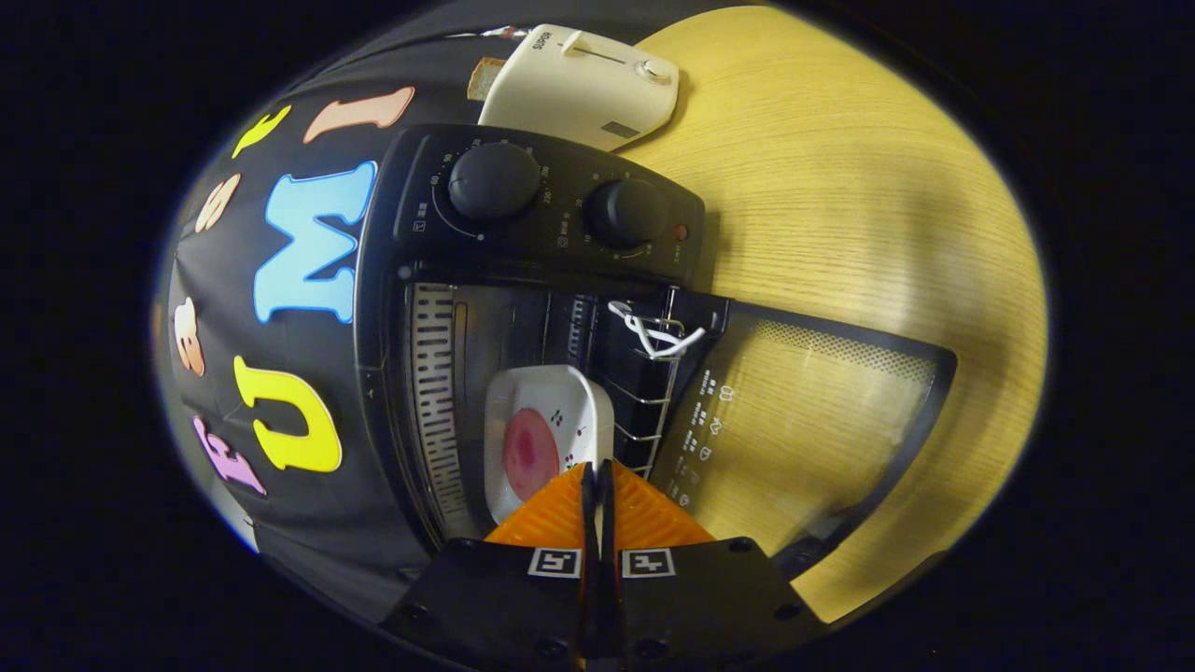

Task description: Open the toaster oven, put the food inside, and close the toaster oven door.

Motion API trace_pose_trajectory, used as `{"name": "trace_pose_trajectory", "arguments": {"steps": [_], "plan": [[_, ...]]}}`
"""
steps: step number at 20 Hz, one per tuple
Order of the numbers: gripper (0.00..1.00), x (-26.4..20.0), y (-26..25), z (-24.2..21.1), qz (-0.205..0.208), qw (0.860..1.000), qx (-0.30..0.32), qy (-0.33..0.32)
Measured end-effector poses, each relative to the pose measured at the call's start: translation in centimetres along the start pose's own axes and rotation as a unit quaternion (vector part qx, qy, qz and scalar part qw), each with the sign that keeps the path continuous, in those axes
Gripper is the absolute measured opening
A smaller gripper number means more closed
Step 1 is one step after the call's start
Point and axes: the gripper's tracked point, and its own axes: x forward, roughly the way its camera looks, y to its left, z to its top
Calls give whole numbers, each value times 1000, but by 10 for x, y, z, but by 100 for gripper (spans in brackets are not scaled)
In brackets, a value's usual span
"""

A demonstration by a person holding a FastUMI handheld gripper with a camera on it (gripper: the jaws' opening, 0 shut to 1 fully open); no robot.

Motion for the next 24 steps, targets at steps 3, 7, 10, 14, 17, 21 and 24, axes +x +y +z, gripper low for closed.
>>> {"name": "trace_pose_trajectory", "arguments": {"steps": [3, 7, 10, 14, 17, 21, 24], "plan": [[2, 11, 6, 4, -1, 1000, 8, -31], [7, 18, 8, 2, -2, 999, -11, -35], [12, 9, 18, -2, 27, 998, -44, -28], [83, -14, 30, -18, 67, 994, -86, 9], [97, -36, 31, -23, 73, 986, -148, 15], [97, -67, 20, -39, 77, 968, -235, 52], [97, -87, 4, -45, 76, 942, -320, 66]]}}
